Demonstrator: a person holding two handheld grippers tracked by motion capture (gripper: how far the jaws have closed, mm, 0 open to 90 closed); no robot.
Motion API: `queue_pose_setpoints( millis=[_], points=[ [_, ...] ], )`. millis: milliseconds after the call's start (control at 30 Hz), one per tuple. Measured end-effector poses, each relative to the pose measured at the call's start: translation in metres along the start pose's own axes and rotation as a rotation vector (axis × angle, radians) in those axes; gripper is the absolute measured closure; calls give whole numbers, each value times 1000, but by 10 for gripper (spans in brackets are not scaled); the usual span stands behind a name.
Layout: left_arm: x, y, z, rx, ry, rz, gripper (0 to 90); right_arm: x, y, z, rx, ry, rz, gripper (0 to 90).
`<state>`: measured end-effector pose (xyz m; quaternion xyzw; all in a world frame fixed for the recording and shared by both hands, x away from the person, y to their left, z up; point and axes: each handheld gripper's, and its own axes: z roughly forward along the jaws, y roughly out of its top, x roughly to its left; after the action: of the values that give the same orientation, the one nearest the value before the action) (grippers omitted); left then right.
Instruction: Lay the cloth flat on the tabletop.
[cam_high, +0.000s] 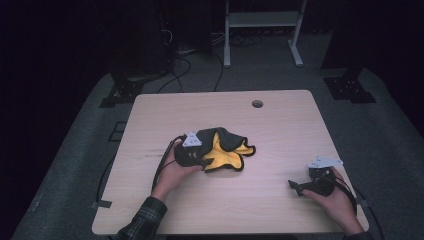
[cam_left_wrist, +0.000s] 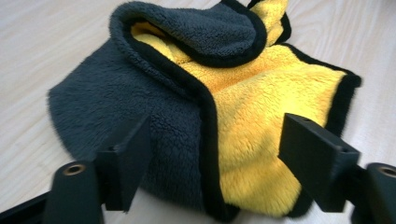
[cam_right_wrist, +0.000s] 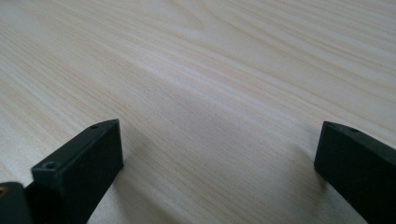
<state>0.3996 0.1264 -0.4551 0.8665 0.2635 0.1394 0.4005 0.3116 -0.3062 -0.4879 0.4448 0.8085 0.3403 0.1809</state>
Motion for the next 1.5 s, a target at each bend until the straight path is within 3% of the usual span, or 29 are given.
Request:
queue_pose_setpoints(
  millis=[67,200,233,300,433,567,600,633,767,867,933,1100,1133,1233,1267,1300,1367,1500],
  points=[
    [1,0,7,35,-4,15,284,0,0,0,0,0,0,2],
    [3,0,14,67,0,7,532,0,0,0,0,0,0,2],
    [4,0,14,70,5,-18,532,0,0,0,0,0,0,2],
    [5,1,12,78,-6,-52,710,0,0,0,0,0,0,2],
    [1,3,8,97,-45,-79,772,0,0,0,0,0,0,2],
    [-9,3,4,97,-91,-77,780,0,0,0,-1,0,0,7],
    [-15,2,0,91,-120,-79,783,0,-1,-1,-13,5,-3,70],
    [-15,2,0,91,-120,-79,784,0,-1,-1,-13,5,-3,70],
    [-28,2,-8,77,-166,-94,787,3,0,-6,-32,26,-12,280],
    [-36,2,-12,71,-183,-98,789,9,5,-9,-61,63,-35,315],
    [-42,1,-14,66,-201,-106,790,19,11,-12,-107,112,-60,335],
    [-55,0,-16,52,-225,-124,790,34,19,-12,-148,181,-77,354],
    [-57,-1,-17,47,-228,-129,790,43,24,-12,-170,228,-84,363],
    [-61,-2,-19,38,-231,-144,790,53,29,-10,-181,264,-118,371],
    [-61,-2,-20,32,-233,-151,790,66,35,-5,-186,312,-151,377],
    [-62,-3,-21,29,-234,-156,790,66,35,-5,-186,312,-151,377],
    [-62,-3,-23,20,-236,-165,790,81,41,3,-186,371,-175,394],
    [-61,-3,-23,8,-246,-169,790,96,48,14,-170,402,-211,405]
  ],
)
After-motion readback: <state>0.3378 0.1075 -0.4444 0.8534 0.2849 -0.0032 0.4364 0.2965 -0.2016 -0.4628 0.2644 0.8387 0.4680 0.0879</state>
